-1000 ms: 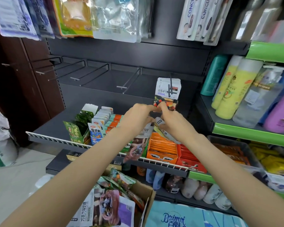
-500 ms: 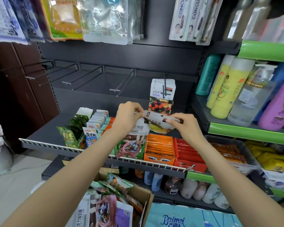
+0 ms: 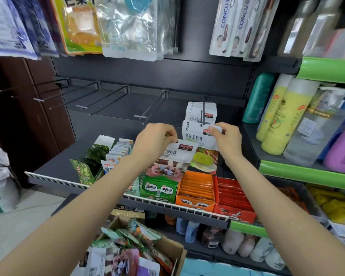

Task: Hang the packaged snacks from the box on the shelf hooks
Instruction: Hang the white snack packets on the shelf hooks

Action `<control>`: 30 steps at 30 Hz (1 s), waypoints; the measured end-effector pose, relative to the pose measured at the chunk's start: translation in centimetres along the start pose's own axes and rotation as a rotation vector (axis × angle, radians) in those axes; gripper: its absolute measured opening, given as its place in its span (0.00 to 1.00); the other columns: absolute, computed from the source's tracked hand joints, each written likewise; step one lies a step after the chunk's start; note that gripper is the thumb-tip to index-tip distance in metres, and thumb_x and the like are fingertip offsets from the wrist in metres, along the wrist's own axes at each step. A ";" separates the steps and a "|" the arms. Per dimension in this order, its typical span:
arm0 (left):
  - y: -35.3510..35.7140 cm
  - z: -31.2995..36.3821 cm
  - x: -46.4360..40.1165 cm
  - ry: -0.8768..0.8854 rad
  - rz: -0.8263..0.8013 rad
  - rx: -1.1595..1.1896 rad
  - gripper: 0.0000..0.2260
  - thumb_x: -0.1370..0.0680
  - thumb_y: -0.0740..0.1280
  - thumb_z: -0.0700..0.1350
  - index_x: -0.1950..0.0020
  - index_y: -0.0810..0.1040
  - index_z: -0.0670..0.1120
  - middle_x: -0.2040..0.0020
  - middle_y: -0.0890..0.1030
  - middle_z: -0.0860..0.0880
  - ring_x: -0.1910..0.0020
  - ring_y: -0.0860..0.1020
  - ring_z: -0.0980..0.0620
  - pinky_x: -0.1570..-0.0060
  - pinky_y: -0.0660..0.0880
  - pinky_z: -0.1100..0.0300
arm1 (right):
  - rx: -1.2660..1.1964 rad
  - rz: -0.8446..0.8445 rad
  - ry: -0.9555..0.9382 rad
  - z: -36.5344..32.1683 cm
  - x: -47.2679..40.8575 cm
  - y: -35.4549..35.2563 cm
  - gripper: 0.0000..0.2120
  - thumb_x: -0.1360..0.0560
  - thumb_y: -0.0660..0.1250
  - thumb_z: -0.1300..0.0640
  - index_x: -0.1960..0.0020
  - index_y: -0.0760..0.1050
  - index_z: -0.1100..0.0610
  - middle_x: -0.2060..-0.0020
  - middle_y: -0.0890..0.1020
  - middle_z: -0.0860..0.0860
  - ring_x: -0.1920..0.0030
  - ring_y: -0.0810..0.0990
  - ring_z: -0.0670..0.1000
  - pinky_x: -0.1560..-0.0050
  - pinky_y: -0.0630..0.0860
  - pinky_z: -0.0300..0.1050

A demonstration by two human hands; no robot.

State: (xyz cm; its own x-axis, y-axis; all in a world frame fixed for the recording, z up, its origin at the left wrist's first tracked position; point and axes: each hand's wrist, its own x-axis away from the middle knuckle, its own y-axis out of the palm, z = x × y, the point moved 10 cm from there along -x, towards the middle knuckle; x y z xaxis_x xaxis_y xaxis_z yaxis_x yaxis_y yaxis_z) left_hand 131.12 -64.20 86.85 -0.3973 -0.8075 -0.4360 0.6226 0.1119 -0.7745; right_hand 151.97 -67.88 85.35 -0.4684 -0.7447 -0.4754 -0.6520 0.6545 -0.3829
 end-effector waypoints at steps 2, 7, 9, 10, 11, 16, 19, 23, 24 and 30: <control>0.0 0.1 -0.2 0.018 0.013 0.007 0.04 0.24 0.68 0.46 0.56 0.81 0.50 0.60 0.78 0.56 0.54 0.78 0.53 0.55 0.74 0.59 | 0.011 0.016 0.013 0.3 -0.3 0.1 0.07 0.25 0.67 0.56 0.53 0.82 0.58 0.57 0.82 0.50 0.56 0.77 0.45 0.61 0.67 0.33; 0.4 0.1 -1.1 0.038 0.021 0.054 0.03 0.24 0.69 0.46 0.57 0.82 0.51 0.59 0.80 0.56 0.54 0.79 0.54 0.51 0.77 0.53 | 0.072 0.000 0.006 0.6 -0.7 0.2 0.07 0.25 0.67 0.55 0.54 0.82 0.56 0.57 0.82 0.48 0.54 0.77 0.46 0.57 0.66 0.39; 0.8 0.0 -1.5 0.042 0.012 0.068 0.03 0.25 0.69 0.46 0.58 0.82 0.52 0.60 0.79 0.57 0.55 0.79 0.55 0.51 0.77 0.53 | 0.095 0.009 -0.019 0.6 -0.9 0.1 0.07 0.25 0.67 0.55 0.56 0.81 0.56 0.59 0.82 0.48 0.55 0.77 0.46 0.58 0.66 0.40; 0.9 0.0 -1.7 0.044 0.007 0.076 0.03 0.25 0.69 0.46 0.58 0.82 0.52 0.60 0.79 0.57 0.55 0.79 0.55 0.50 0.77 0.53 | 0.100 0.014 -0.025 0.7 -1.0 0.0 0.07 0.25 0.66 0.55 0.57 0.81 0.56 0.59 0.82 0.48 0.56 0.77 0.47 0.58 0.66 0.40; 1.1 0.0 -1.8 0.049 0.004 0.083 0.03 0.25 0.69 0.46 0.58 0.82 0.52 0.60 0.79 0.57 0.56 0.78 0.56 0.50 0.77 0.53 | 0.106 0.016 -0.028 0.8 -1.0 0.0 0.06 0.25 0.66 0.55 0.57 0.81 0.56 0.60 0.82 0.48 0.56 0.77 0.47 0.59 0.66 0.40; 1.5 -0.3 -2.8 0.061 0.029 0.094 0.03 0.25 0.69 0.45 0.58 0.82 0.50 0.61 0.80 0.57 0.57 0.78 0.57 0.51 0.77 0.55 | 0.186 0.017 0.007 2.2 -2.5 1.0 0.06 0.26 0.66 0.55 0.54 0.81 0.55 0.57 0.83 0.51 0.54 0.79 0.51 0.60 0.67 0.42; 2.1 -0.7 -3.7 0.038 0.026 0.098 0.03 0.25 0.69 0.45 0.57 0.82 0.50 0.58 0.82 0.54 0.56 0.78 0.57 0.49 0.76 0.55 | 0.229 0.036 0.086 3.5 -4.7 1.5 0.08 0.25 0.65 0.54 0.50 0.81 0.55 0.53 0.83 0.52 0.52 0.79 0.54 0.58 0.71 0.44; 3.3 -1.2 -4.8 0.001 0.008 0.091 0.03 0.25 0.69 0.45 0.58 0.82 0.51 0.57 0.83 0.54 0.55 0.79 0.55 0.49 0.77 0.52 | 0.302 0.041 0.150 5.0 -7.9 2.9 0.09 0.25 0.65 0.53 0.49 0.81 0.55 0.53 0.82 0.53 0.55 0.78 0.54 0.59 0.71 0.44; 3.5 -1.3 -5.0 -0.008 0.002 0.091 0.03 0.25 0.69 0.46 0.58 0.82 0.51 0.57 0.83 0.54 0.55 0.79 0.54 0.49 0.77 0.52 | 0.324 0.049 0.167 5.3 -8.8 3.2 0.09 0.24 0.65 0.53 0.49 0.81 0.55 0.52 0.83 0.54 0.53 0.79 0.55 0.58 0.72 0.45; 4.4 -1.4 -5.7 -0.009 -0.016 0.099 0.03 0.25 0.70 0.45 0.59 0.82 0.51 0.59 0.83 0.54 0.56 0.79 0.55 0.49 0.76 0.54 | 0.468 0.029 0.153 6.3 -12.1 4.5 0.13 0.25 0.65 0.54 0.42 0.78 0.56 0.46 0.80 0.58 0.45 0.78 0.60 0.53 0.73 0.47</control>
State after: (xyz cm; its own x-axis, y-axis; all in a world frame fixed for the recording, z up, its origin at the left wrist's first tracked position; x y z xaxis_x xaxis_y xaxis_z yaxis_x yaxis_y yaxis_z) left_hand 135.19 -58.34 85.28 -0.4024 -0.8137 -0.4195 0.6798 0.0413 -0.7322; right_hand 158.45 -55.14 84.44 -0.5874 -0.7129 -0.3829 -0.3157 0.6376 -0.7027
